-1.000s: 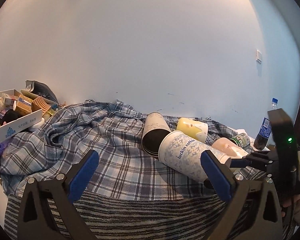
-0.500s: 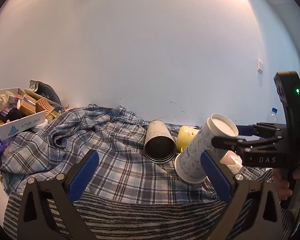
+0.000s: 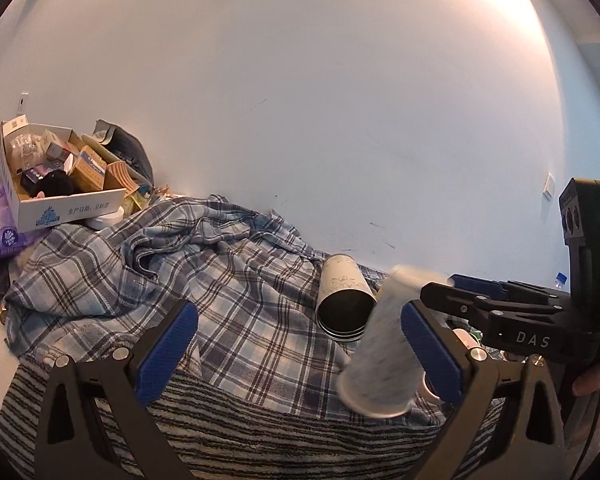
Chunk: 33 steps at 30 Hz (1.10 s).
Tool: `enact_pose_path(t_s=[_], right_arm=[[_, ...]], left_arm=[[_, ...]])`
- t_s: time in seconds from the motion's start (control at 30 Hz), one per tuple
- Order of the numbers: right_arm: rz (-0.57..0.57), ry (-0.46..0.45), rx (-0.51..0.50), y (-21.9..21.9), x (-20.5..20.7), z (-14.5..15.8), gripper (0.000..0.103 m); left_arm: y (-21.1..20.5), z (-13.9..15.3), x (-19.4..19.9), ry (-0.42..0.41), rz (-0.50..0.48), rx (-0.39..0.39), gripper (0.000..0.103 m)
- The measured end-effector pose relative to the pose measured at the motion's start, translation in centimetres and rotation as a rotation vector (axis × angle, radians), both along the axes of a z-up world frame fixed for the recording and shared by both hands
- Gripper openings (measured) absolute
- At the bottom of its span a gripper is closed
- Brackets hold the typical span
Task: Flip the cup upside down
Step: 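Lower the upside-down cup onto the shirt with the left tool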
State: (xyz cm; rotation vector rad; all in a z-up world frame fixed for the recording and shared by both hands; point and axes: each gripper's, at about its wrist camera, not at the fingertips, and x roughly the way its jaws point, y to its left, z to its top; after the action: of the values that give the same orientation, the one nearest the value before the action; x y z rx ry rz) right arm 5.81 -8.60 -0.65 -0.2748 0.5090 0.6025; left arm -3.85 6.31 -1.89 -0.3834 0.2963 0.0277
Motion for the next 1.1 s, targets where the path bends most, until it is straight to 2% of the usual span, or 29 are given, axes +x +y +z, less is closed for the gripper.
enact_pose_path(t_s=[0.17,0.33,0.47,0.63,0.8,0.87,0.93,1.03,1.1], right_arm=[[0.009,-0.006,-0.021,0.9,-0.2,-0.3,0.052],[-0.013,-0.004,-0.004,-0.2,-0.4,-0.3,0.052],[-0.060,-0.049,0.018,-2.1,-1.3,0.2,0.052],[-0.124,-0.120,0.030,-4.8,-2.8,-0.3,0.054],[-0.170,-0.216,0.051,-6.9,-3.9,-1.3,0.068],[-0.170,-0.231,0.088,-7.8,-4.0,-1.6,0.083],[-0.170,-0.242,0.127,-8.6,-4.3,-2.1,0.093],[-0.179,-0.293,0.151,-9.2,-4.9,-2.9,0.103],[-0.189,-0.323,0.155,-9.3,-5.3,-3.2,0.103]], left_arm=[[-0.2,0.1,-0.3,-0.012,-0.002,0.014,0.103],[-0.3,0.2,-0.4,-0.021,-0.014,0.016,0.103],[-0.8,0.5,-0.7,-0.045,-0.033,0.034,0.103],[-2.6,0.9,-0.9,-0.060,-0.089,0.114,0.103],[-4.9,1.0,-0.7,-0.056,-0.127,0.215,0.103],[-5.8,1.0,-0.9,-0.064,-0.138,0.256,0.103],[-6.5,1.0,-1.0,-0.070,-0.137,0.295,0.103],[-7.3,1.0,-1.3,-0.080,-0.085,0.350,0.103],[-7.4,0.9,-1.3,-0.078,-0.082,0.358,0.103]])
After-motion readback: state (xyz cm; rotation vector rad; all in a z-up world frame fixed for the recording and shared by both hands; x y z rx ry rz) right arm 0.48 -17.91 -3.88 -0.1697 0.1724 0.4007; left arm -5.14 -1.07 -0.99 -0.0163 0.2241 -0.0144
